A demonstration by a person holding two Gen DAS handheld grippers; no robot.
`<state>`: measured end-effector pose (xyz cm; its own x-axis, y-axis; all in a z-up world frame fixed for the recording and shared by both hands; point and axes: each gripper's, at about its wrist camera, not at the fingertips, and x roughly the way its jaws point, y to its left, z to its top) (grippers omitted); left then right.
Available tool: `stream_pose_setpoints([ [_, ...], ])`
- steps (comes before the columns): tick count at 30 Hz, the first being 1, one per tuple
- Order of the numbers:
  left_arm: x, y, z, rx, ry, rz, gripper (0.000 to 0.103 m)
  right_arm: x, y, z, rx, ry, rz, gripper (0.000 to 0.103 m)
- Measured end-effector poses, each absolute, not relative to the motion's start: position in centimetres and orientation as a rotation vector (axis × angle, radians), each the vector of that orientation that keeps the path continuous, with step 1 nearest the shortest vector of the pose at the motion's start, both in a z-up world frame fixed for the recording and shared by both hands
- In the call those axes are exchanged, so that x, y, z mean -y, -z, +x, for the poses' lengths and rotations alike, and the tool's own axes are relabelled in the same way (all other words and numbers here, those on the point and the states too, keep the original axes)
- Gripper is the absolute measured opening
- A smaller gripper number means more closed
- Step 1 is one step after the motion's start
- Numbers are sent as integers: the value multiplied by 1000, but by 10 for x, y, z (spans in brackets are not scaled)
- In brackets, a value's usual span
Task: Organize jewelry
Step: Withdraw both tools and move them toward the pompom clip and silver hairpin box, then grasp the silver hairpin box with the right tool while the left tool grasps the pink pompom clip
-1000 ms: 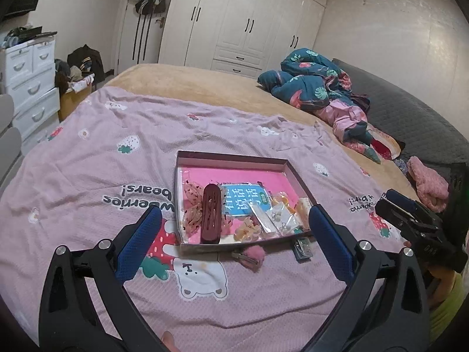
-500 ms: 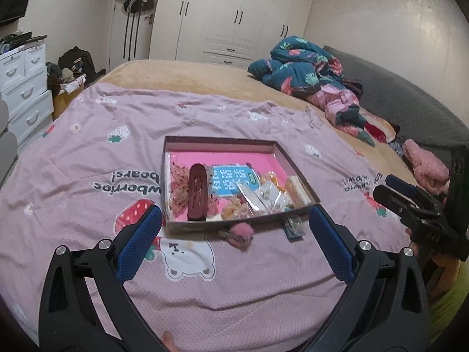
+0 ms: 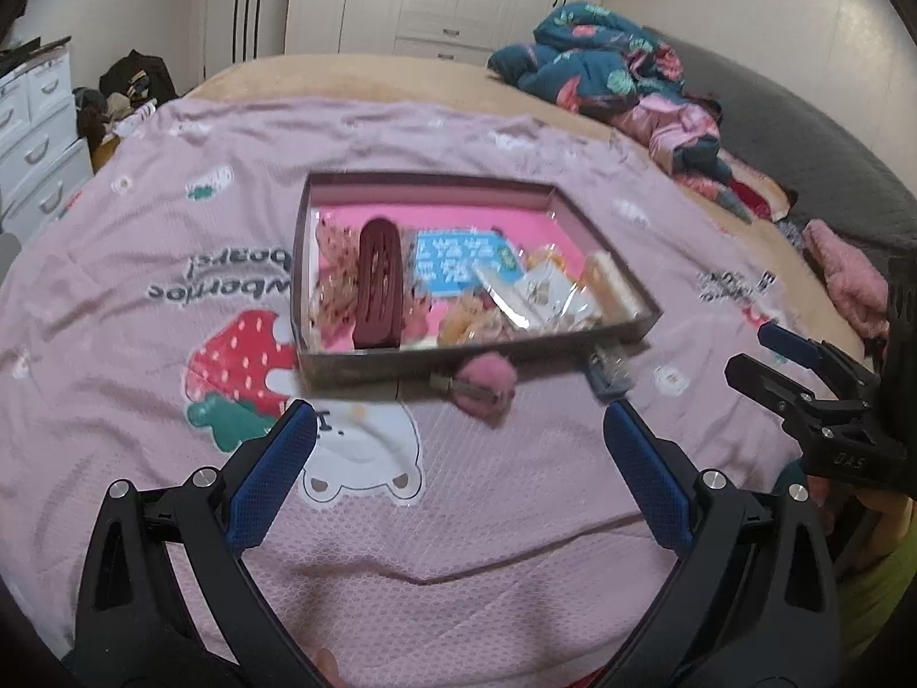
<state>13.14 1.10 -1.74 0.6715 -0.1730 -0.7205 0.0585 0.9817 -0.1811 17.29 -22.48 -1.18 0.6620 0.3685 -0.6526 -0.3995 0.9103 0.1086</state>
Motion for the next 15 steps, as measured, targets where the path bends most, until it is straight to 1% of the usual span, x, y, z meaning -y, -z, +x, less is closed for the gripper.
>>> stream_pose_setpoints([
  [12, -15, 54, 149, -888, 124, -168, 94, 210, 58, 199, -826, -437, -73, 97],
  [13, -17, 57, 151, -892, 123, -176, 94, 209, 60, 201, -833, -437, -76, 97],
  [14, -18, 60, 153, -897, 120, -182, 92, 207, 64, 205, -845, -440, -75, 92],
  [15, -18, 62, 154, -900, 121, -187, 91, 206, 67, 209, -861, -446, -69, 89],
])
